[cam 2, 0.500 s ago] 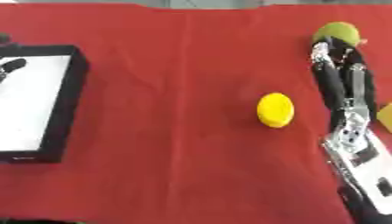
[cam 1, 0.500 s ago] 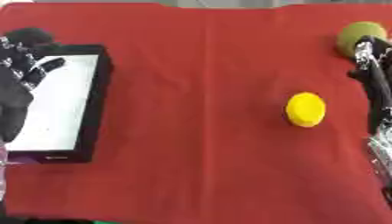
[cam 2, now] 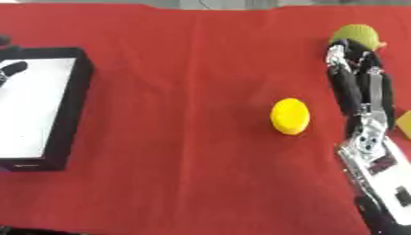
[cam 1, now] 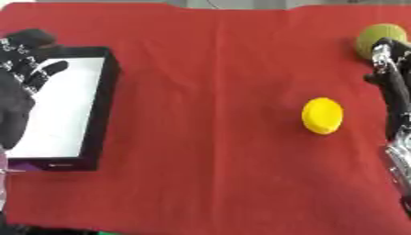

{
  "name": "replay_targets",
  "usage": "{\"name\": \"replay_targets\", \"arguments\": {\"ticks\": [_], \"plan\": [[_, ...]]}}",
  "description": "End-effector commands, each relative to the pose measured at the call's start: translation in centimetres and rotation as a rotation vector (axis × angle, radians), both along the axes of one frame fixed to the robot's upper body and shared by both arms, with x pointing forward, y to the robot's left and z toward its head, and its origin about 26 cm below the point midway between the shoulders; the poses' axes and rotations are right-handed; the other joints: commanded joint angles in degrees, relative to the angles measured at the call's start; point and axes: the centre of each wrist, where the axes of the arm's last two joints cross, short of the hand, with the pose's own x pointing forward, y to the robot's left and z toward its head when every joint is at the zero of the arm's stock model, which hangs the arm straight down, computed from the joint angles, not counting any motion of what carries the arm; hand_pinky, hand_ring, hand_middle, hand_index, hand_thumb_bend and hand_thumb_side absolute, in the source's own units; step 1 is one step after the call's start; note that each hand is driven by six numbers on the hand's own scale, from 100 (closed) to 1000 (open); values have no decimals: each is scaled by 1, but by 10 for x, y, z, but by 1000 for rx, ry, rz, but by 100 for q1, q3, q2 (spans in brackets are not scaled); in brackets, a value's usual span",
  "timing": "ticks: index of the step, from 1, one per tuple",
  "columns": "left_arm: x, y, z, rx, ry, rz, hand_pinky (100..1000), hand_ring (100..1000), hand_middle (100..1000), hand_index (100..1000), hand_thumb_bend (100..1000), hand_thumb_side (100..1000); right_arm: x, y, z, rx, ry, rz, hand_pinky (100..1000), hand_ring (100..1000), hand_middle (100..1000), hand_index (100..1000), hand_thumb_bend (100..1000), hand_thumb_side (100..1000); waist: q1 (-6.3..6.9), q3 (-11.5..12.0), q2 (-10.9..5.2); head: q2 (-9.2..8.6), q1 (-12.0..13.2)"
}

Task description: Pick up the objects with one hand, pass them to the other hand, and then place them into the box on the other side of the table.

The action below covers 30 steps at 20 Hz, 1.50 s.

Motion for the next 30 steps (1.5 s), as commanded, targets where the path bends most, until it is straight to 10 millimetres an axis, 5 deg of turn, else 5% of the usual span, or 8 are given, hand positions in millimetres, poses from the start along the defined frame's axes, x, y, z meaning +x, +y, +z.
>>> {"name": "replay_targets", "arguments": {"ticks": [1,5,6,7,14,21,30], "plan": [[-3,1,11,19,-39,-6,817,796,687,697,170,885,-3,-3,12,-35,-45,-10,756,813,762,853,100,665,6,19,-135,-105,-57],[-4,2,12,20,-44,-5,817,797,688,697,169,883,-2,-11,24,-102,-62,-27,762,826,777,866,100,642,-2,13,-137,-98,-175],[-5,2,11,22,-45,-4,817,797,688,697,169,883,-2,-14,29,-125,-65,-35,765,830,781,870,100,762,-5,10,-138,-95,-213],[-5,2,11,23,-45,-4,817,797,688,697,169,883,-2,-18,34,-151,-69,-44,767,832,785,872,100,632,-11,6,-140,-94,-252],[-5,5,10,37,-38,7,816,798,689,696,168,886,-6,-43,74,-294,-33,-115,782,851,808,886,100,630,-48,-43,-165,-62,-488],[-6,6,9,49,-34,11,816,800,689,696,167,886,-11,-60,100,-404,167,-158,804,879,841,901,100,656,-91,-57,-188,-85,-651],[-7,4,10,55,-38,1,816,801,690,696,167,888,17,-105,112,-512,433,-182,848,924,896,934,100,692,-134,10,-138,-308,-739]]}}
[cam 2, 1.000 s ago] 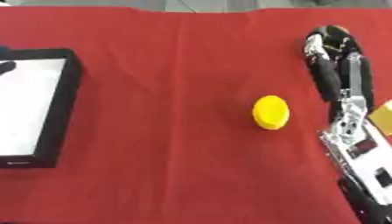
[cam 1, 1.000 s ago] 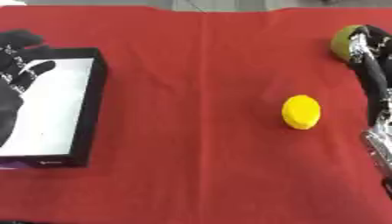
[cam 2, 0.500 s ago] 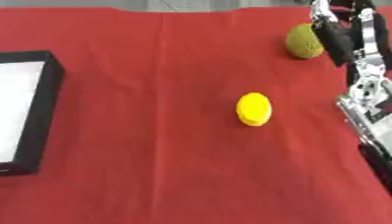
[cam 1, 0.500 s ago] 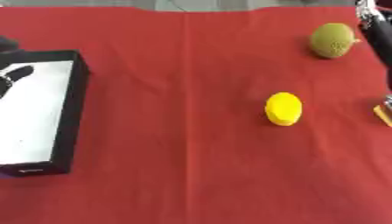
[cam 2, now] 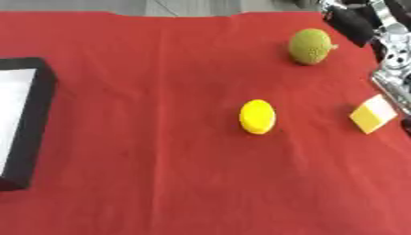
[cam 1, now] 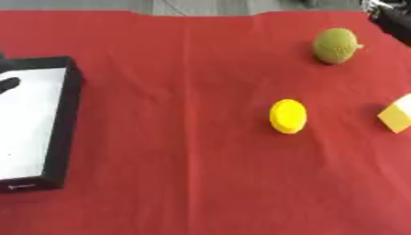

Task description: Pick up the objects with one hand, pass them to the other hand, and then place them into the box on the other side of the table.

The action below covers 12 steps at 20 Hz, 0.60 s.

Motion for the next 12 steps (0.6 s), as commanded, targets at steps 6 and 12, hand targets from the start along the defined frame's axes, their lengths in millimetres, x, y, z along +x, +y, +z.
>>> {"name": "replay_targets", "arguments": {"ticks": [6,12], "plan": [[-5,0,10,32,-45,-9,816,802,690,696,167,891,16,-43,25,-111,112,-61,863,926,903,936,100,547,-41,42,-40,-253,-78],[-5,-1,12,39,-53,-13,816,803,692,696,168,895,24,-62,25,-163,193,-77,873,925,897,940,100,292,-87,97,44,-319,-129]]}}
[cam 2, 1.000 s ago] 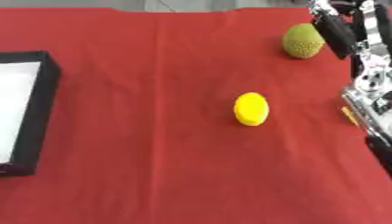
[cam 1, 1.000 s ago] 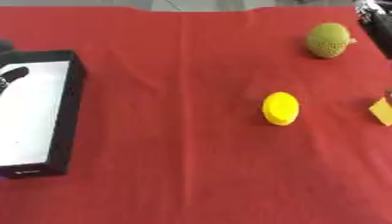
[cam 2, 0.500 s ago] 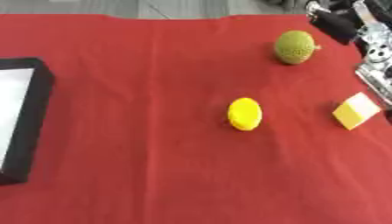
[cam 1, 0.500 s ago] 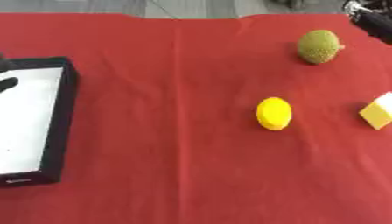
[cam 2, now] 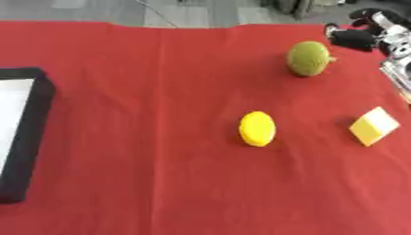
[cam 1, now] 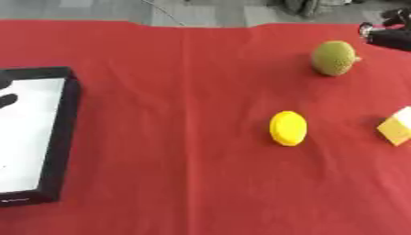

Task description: Pick up the objects with one hand, pass them to the other hand, and then place them into the box on the other side of the table.

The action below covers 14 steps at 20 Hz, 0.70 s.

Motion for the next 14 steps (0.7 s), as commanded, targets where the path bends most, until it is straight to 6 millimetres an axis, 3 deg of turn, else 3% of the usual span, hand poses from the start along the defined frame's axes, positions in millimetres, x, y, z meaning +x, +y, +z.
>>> {"name": "replay_targets", "arguments": {"ticks": [1,3,14], "plan": [[-4,1,11,28,-43,-5,816,804,692,696,168,895,-3,-12,18,-61,-3,-20,874,924,896,940,100,248,-5,13,-88,-104,-33],[-4,0,12,29,-46,-8,816,804,692,695,167,895,-1,-14,17,-66,15,-8,873,920,890,941,100,100,-8,29,-72,-107,-40],[-4,-1,13,35,-47,-14,816,807,694,695,167,897,5,-17,18,-41,46,65,867,902,873,944,100,100,-22,60,-35,-101,-57]]}}
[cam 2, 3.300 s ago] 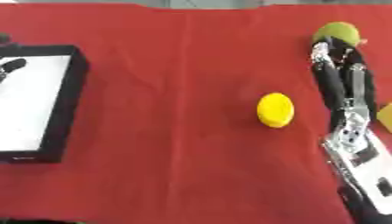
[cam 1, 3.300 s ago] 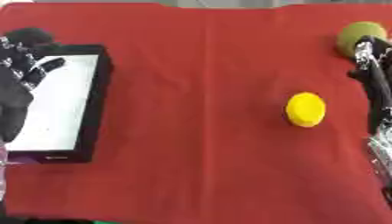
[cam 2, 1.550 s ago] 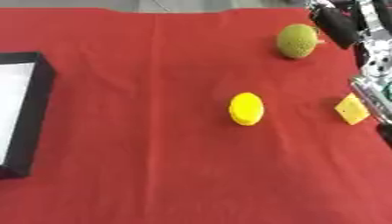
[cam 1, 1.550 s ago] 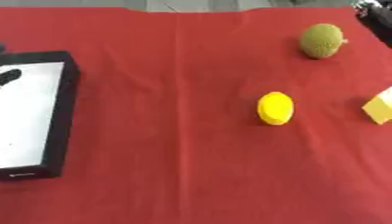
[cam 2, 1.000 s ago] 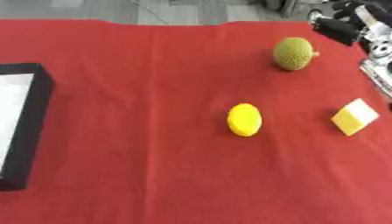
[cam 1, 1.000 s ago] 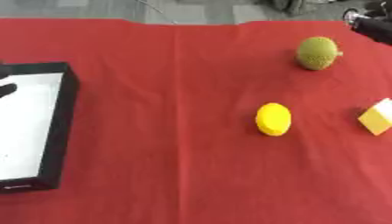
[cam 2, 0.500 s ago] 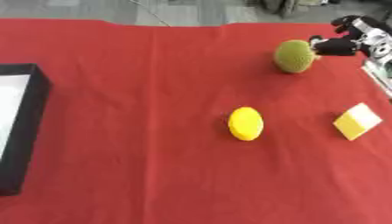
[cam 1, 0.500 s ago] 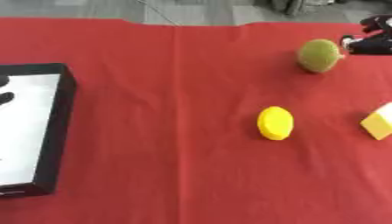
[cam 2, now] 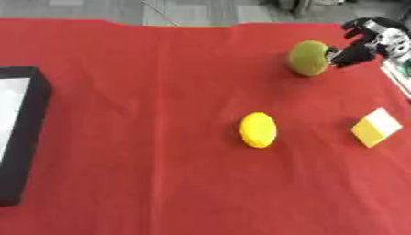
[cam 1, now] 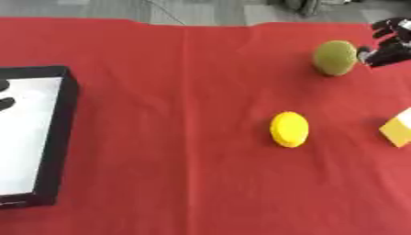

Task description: Pick up the objects with one hand, pass them to the other hand, and then place them into the box on the other side of the table.

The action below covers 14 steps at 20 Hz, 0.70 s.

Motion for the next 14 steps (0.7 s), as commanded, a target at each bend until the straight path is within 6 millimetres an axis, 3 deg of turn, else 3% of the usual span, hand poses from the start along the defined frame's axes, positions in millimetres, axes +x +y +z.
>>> {"name": "replay_targets", "arguments": {"ticks": [1,14], "plan": [[-4,2,10,26,-37,-2,816,807,694,695,167,898,-4,-4,14,-24,-25,2,869,903,874,946,100,100,6,-1,-94,-71,-13],[-4,-1,12,27,-46,-18,816,810,695,695,167,899,2,-1,8,-69,12,14,883,909,882,956,100,100,6,72,-16,-121,-58]]}}
